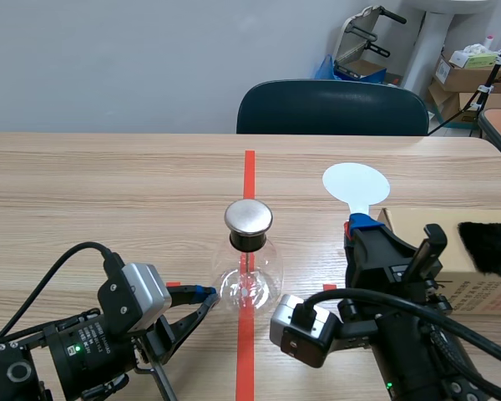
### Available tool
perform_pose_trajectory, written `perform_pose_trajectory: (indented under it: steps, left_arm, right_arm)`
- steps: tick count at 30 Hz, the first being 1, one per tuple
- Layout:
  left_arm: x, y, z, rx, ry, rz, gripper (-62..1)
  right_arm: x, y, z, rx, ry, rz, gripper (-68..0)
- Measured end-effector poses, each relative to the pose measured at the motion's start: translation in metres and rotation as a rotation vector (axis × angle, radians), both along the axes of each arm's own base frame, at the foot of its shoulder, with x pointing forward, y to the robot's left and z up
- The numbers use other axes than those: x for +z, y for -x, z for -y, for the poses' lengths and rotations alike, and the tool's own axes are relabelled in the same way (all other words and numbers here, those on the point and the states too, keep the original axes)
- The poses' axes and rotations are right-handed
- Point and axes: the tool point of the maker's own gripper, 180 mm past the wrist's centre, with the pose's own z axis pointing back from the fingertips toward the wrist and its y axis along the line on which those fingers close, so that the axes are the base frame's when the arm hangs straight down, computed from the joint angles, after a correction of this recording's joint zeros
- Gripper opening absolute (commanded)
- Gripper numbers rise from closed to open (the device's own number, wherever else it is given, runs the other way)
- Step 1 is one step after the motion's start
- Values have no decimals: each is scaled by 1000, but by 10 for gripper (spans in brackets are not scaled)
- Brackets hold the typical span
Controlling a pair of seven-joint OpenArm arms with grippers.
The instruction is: Do the electroscope experiment
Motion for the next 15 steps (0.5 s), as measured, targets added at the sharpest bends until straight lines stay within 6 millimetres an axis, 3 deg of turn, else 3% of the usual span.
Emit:
perform_pose_trajectory:
  steps: [9,15]
  left_arm:
    - [0,0,0,0,-2,-1,-580]
    - [0,0,0,0,-2,-1,-580]
  right_arm:
    - [0,1,-5,29,2,0,-658]
    - [-1,10,-29,171,11,-3,-658]
